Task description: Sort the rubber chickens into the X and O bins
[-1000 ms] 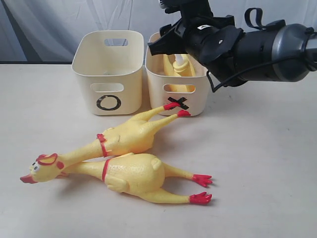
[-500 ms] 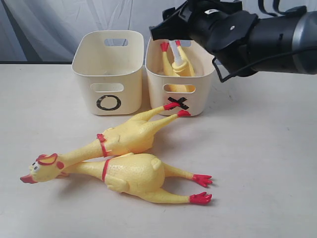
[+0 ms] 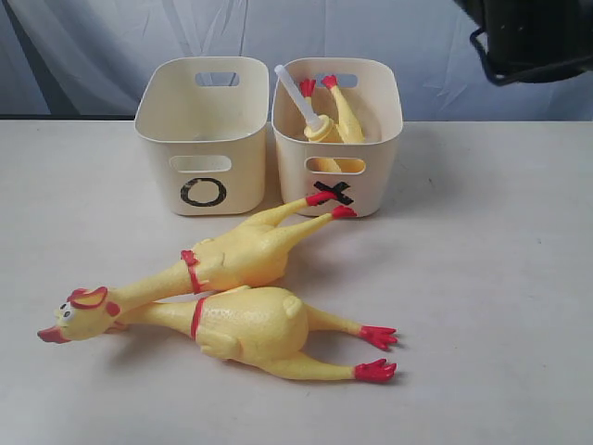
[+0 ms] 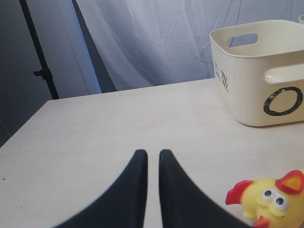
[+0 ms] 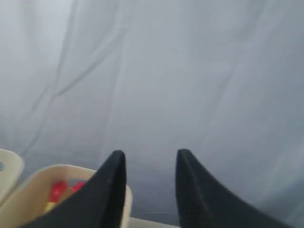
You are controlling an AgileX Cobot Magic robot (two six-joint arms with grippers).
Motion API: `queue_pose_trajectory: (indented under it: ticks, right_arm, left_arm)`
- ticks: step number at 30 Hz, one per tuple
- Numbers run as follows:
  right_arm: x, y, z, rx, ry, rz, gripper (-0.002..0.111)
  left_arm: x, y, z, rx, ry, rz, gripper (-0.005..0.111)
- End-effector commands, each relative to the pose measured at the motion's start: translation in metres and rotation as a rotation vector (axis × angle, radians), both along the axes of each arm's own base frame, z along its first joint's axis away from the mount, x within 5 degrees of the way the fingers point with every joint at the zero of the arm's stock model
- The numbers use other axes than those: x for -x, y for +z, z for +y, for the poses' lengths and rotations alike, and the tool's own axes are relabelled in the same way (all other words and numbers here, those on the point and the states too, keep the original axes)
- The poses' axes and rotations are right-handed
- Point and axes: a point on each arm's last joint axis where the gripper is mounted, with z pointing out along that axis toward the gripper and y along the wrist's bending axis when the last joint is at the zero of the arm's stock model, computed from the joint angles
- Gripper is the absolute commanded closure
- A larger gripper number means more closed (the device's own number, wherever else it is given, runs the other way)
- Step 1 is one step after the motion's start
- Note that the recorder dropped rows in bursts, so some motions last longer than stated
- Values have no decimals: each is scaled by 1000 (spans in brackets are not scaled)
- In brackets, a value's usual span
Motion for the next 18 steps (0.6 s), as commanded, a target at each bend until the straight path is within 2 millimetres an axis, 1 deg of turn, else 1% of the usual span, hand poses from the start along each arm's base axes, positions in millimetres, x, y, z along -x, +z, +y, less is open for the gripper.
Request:
queue_pose_trajectory:
  ticks: [1, 5, 9, 11, 15, 18]
  right_arm:
    - [14, 13, -33, 101, -251, 60, 109]
    - [28, 25, -50, 165, -347, 82, 109]
    - [41, 36, -58, 168, -333, 119, 109]
    - [48, 41, -62, 176, -322, 107, 109]
    - [65, 39, -70, 175, -258, 95, 109]
    - [82, 31, -80, 181, -221, 99, 109]
  left_arm:
    - [0, -1, 0, -5, 1, -4, 97]
    - [0, -1, 0, -5, 1, -4, 97]
    - [0, -1, 0, -5, 1, -4, 97]
    - [0, -1, 0, -5, 1, -4, 97]
    - [0, -1, 0, -5, 1, -4, 97]
    - [0, -1, 0, -5, 1, -4, 97]
